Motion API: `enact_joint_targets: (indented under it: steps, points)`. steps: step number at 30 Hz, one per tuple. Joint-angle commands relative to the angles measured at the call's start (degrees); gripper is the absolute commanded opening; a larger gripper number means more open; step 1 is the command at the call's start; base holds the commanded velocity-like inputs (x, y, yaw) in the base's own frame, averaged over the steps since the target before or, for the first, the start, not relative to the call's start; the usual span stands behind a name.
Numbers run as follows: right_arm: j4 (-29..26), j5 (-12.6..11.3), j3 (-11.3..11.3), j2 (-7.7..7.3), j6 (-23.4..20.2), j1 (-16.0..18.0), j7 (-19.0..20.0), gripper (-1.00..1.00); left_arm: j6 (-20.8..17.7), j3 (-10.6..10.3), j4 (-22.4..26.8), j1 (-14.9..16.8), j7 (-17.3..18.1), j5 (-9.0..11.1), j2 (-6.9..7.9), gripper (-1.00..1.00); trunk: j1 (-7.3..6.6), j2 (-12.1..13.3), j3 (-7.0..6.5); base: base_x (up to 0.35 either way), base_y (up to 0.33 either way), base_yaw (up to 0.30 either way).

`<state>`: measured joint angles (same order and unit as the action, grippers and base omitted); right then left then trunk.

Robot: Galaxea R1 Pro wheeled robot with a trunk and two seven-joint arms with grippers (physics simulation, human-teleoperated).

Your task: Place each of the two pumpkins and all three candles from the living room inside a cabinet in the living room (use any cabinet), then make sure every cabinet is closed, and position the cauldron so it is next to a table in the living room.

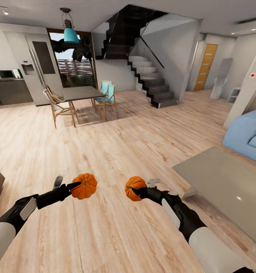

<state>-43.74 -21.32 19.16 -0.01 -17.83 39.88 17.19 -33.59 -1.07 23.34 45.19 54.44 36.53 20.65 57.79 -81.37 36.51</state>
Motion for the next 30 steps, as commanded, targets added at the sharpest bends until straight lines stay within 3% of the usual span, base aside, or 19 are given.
enact_joint_targets:
  steps: [1,13,30]
  points:
    - [0.0,0.0,0.0,0.00,0.0,0.0,-0.1,-1.00,-0.1,0.1,0.0,-0.2,0.0,0.2,0.00,-1.00,0.00,0.0,-0.04,0.000,0.000,0.267]
    - [0.3,0.0,0.0,0.01,0.0,0.0,-0.1,-1.00,0.0,0.1,0.0,-0.2,0.0,0.2,0.09,-1.00,0.00,0.0,-0.52,0.000,0.000,0.261]
    - [0.3,0.0,0.0,0.01,0.1,0.0,-0.1,-1.00,0.0,0.1,0.0,-0.2,0.0,0.2,0.06,-1.00,0.00,0.0,-1.81,0.000,0.000,0.166]
